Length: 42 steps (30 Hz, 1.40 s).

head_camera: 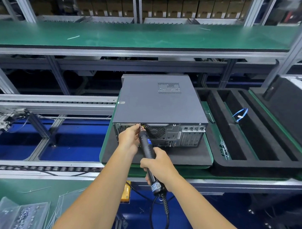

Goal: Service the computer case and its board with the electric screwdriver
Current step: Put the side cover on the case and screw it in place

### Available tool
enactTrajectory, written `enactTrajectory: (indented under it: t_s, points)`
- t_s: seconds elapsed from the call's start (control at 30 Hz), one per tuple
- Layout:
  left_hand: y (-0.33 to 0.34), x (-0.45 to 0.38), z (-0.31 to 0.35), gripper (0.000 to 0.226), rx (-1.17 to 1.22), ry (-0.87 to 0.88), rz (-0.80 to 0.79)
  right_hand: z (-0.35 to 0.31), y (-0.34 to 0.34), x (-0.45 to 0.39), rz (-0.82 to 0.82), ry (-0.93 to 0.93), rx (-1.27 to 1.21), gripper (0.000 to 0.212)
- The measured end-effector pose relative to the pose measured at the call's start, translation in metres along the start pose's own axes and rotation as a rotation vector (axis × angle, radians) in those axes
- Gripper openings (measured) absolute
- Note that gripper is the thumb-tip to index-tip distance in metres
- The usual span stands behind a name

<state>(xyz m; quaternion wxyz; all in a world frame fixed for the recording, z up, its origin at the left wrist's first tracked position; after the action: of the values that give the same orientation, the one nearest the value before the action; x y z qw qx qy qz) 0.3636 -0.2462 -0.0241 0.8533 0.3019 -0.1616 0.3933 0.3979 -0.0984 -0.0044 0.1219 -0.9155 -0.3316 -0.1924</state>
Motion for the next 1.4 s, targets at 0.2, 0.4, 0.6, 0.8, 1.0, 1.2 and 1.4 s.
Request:
enactTrajectory:
  t_s: [0.2, 0.4, 0.6, 0.8, 1.0, 1.2, 1.4]
  points:
    - [0.0, -0.001, -0.001, 0.005, 0.013, 0.0, -0.011, 0.001, 0.004, 0.0, 0.008, -0.003, -0.018, 0.034]
    - [-0.001, 0.0, 0.0, 0.003, 0.008, -0.013, -0.039, -0.001, 0.015, 0.001, 0.106, -0.029, 0.093, 0.03]
    - [-0.004, 0.0, 0.001, 0.005, -0.036, -0.02, -0.038, -0.006, 0.022, 0.0, 0.156, -0.038, 0.18, 0.033]
    - [-0.008, -0.002, 0.0, 0.002, -0.03, -0.023, -0.015, -0.007, 0.023, 0.004, 0.152, -0.033, 0.12, 0.033]
    - [-0.005, -0.004, 0.001, 0.005, -0.077, -0.001, -0.016, -0.009, 0.02, 0.003, 0.109, 0.0, 0.067, 0.031]
    - [-0.006, -0.004, 0.001, 0.005, -0.104, 0.013, 0.038, -0.011, 0.017, 0.003, 0.052, 0.031, -0.082, 0.025]
    - [-0.007, -0.004, 0.003, 0.005, -0.124, 0.028, 0.047, -0.013, 0.015, 0.004, 0.036, 0.038, -0.086, 0.027]
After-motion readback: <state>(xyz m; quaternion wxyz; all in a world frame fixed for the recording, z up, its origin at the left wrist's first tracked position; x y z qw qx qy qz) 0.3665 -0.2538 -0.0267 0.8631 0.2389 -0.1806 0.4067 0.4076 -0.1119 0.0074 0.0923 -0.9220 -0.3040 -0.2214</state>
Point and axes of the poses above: each hand's wrist, its own x-axis away from the middle knuckle, its own y-axis out of the palm, z = x × y, the point moved 3 cm from there along -x, towards the middle knuckle, and after that the axes turned 1 degree about -x, right-handed, at the moved point
